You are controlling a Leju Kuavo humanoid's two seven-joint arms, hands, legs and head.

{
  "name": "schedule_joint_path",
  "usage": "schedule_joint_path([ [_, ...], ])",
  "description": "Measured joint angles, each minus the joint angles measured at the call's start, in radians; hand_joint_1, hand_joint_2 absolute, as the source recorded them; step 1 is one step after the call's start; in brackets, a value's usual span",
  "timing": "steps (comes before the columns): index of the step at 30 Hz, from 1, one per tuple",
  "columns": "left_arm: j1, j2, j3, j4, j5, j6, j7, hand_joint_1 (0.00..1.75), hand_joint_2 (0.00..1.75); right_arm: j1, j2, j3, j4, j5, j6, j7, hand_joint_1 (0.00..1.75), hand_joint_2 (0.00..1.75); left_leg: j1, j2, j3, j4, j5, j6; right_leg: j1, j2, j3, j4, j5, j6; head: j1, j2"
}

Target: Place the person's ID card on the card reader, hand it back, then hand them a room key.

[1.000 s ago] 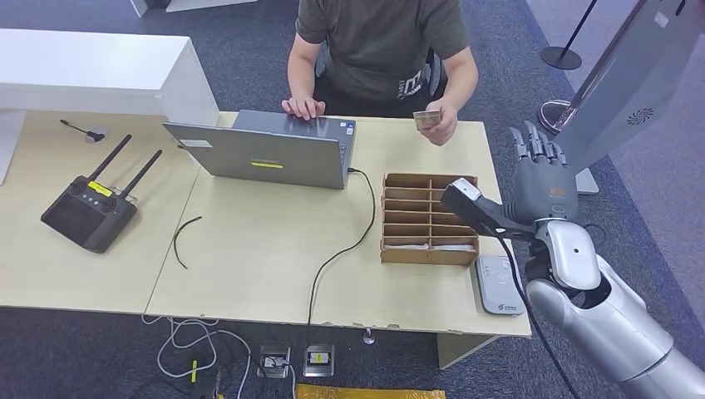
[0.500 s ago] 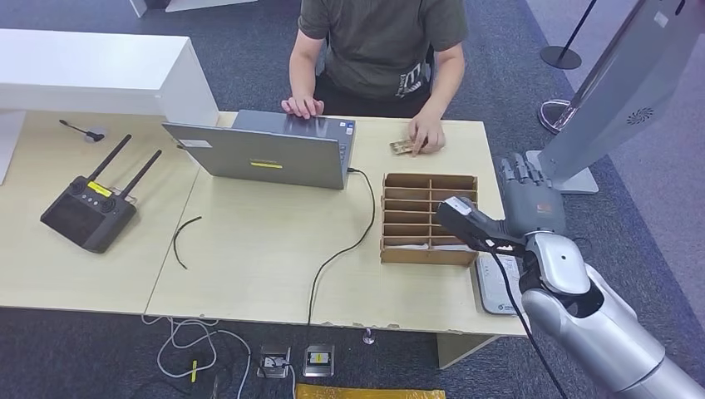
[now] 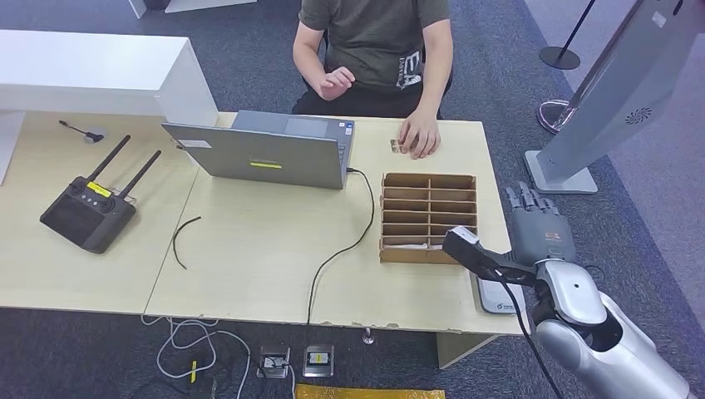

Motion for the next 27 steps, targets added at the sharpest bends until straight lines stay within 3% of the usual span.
schedule_joint_path([
  [9,0.004,0.000,0.000,0.000,0.021,0.000,-0.009,0.00,0.00,0.019,-0.009,0.009,-0.011,0.019,-0.014,0.000,0.00,1.75,0.000,0.000,-0.001,0.000,0.000,0.000,0.000,0.000,0.000,0.000,0.000,0.000,0.000,0.000],
  [18,0.008,0.000,0.000,0.000,0.032,0.000,-0.011,0.00,0.00,0.014,-0.008,0.075,0.018,-0.028,-0.128,-0.006,0.00,1.75,0.000,0.000,-0.001,0.000,0.000,0.000,0.000,-0.001,0.000,0.000,0.000,0.000,0.000,0.000],
  [27,0.005,0.001,0.000,0.000,0.036,0.000,-0.011,0.00,0.00,-0.006,0.005,0.135,0.068,-0.049,-0.180,-0.011,0.00,1.75,0.000,0.000,-0.001,0.000,0.000,0.000,0.000,-0.001,0.000,0.000,0.000,0.000,0.000,0.000],
])
